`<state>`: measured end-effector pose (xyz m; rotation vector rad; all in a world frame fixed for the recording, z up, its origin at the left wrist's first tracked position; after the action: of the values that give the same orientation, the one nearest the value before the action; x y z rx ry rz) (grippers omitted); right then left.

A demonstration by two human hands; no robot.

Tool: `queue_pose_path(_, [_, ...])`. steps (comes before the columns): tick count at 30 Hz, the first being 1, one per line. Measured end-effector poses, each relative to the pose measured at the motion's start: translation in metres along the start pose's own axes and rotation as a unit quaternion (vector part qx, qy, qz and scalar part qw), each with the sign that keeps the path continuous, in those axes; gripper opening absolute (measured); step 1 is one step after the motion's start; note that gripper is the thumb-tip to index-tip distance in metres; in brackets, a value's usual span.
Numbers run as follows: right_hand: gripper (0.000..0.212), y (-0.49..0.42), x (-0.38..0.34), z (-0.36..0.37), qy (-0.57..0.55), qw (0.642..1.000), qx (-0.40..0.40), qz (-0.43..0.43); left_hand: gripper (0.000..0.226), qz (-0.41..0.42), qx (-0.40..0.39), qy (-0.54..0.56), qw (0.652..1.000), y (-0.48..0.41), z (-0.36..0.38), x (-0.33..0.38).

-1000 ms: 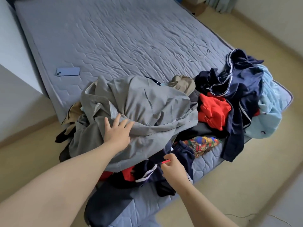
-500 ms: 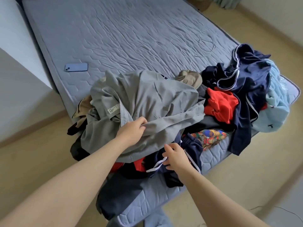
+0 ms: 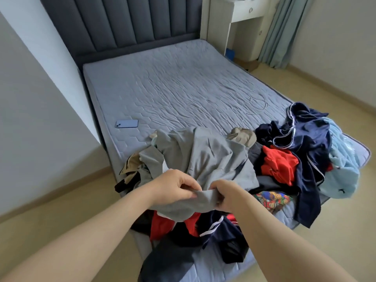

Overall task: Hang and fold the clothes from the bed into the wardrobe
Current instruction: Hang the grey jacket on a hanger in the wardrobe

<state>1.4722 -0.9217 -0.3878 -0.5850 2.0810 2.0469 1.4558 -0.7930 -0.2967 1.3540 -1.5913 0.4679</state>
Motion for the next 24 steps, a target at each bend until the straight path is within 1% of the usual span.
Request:
queue_pose_path(1, [0.010, 0.006, -0.007, 0.003, 0.014, 1.000, 0.002, -0.028, 0.017, 0.000, -0.012, -0.016, 1.000, 0.006, -0.005, 0.005])
queue_pose_path(3, [0.023, 0.013, -0.036, 0.007, 0.054, 0.990, 0.021, -0.128, 0.015, -0.013, -0.037, -0.040, 0.998, 0.009, -0.013, 0.007])
queue_pose_path(4, [0.026, 0.024, -0.049, 0.009, 0.081, 0.980, 0.035, -0.179, 0.017, -0.023, -0.028, -0.043, 0.998, 0.010, -0.021, 0.006])
queue_pose_path(6, [0.031, 0.049, -0.071, 0.017, 0.142, 0.955, 0.054, -0.256, 0.022, -0.039, 0.049, -0.055, 0.996, 0.009, -0.047, 0.005])
queue_pose_path(7, [0.033, 0.062, -0.080, 0.023, 0.173, 0.943, 0.055, -0.280, 0.026, -0.042, 0.092, -0.084, 0.991, 0.006, -0.061, 0.008])
queue_pose_path(8, [0.035, 0.071, -0.086, 0.029, 0.197, 0.934, 0.046, -0.295, 0.032, -0.043, 0.114, -0.120, 0.985, 0.003, -0.071, 0.011])
queue_pose_path(9, [0.035, 0.079, -0.090, 0.037, 0.212, 0.929, 0.029, -0.303, 0.038, -0.042, 0.117, -0.148, 0.981, -0.001, -0.075, 0.015])
queue_pose_path(12, [0.034, 0.106, -0.100, 0.056, 0.253, 0.909, -0.022, -0.329, 0.057, -0.019, 0.089, -0.187, 0.978, -0.013, -0.079, 0.032])
queue_pose_path(14, [0.030, 0.123, -0.108, 0.061, 0.285, 0.885, -0.038, -0.367, 0.065, 0.018, 0.054, -0.201, 0.978, -0.018, -0.075, 0.047])
queue_pose_path(15, [0.027, 0.132, -0.111, 0.062, 0.301, 0.874, -0.042, -0.378, 0.063, 0.040, 0.033, -0.215, 0.975, -0.021, -0.071, 0.055])
queue_pose_path(16, [0.028, 0.139, -0.113, 0.061, 0.317, 0.868, -0.046, -0.380, 0.058, 0.056, 0.013, -0.232, 0.971, -0.023, -0.067, 0.061])
queue_pose_path(17, [0.036, 0.145, -0.113, 0.059, 0.329, 0.863, -0.053, -0.379, 0.052, 0.060, -0.002, -0.243, 0.968, -0.026, -0.063, 0.065])
queue_pose_path(18, [0.042, 0.152, -0.114, 0.057, 0.336, 0.858, -0.059, -0.383, 0.047, 0.058, -0.015, -0.243, 0.968, -0.028, -0.060, 0.067])
queue_pose_path(20, [0.047, 0.165, -0.117, 0.047, 0.319, 0.859, -0.068, -0.395, 0.038, 0.043, -0.034, -0.234, 0.971, -0.030, -0.057, 0.068])
queue_pose_path(21, [0.044, 0.169, -0.119, 0.041, 0.290, 0.865, -0.079, -0.403, 0.034, 0.040, -0.034, -0.227, 0.972, -0.031, -0.057, 0.068])
queue_pose_path(22, [0.038, 0.173, -0.122, 0.035, 0.252, 0.870, -0.089, -0.414, 0.029, 0.040, -0.020, -0.220, 0.975, -0.033, -0.061, 0.070])
queue_pose_path(24, [0.018, 0.179, -0.130, 0.022, 0.183, 0.876, -0.079, -0.438, 0.019, 0.029, 0.048, -0.193, 0.979, -0.033, -0.078, 0.072])
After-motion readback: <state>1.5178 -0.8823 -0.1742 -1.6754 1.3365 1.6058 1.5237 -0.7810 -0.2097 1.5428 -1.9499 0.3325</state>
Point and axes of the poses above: each hand's wrist, its own y-axis away from the middle knuckle, its own z-axis out of the palm, x = y × z, the point moved 10 cm from there along -y, towards the middle knuckle, and after that the axes turned 4 degrees about z, right-handed, at the moved point
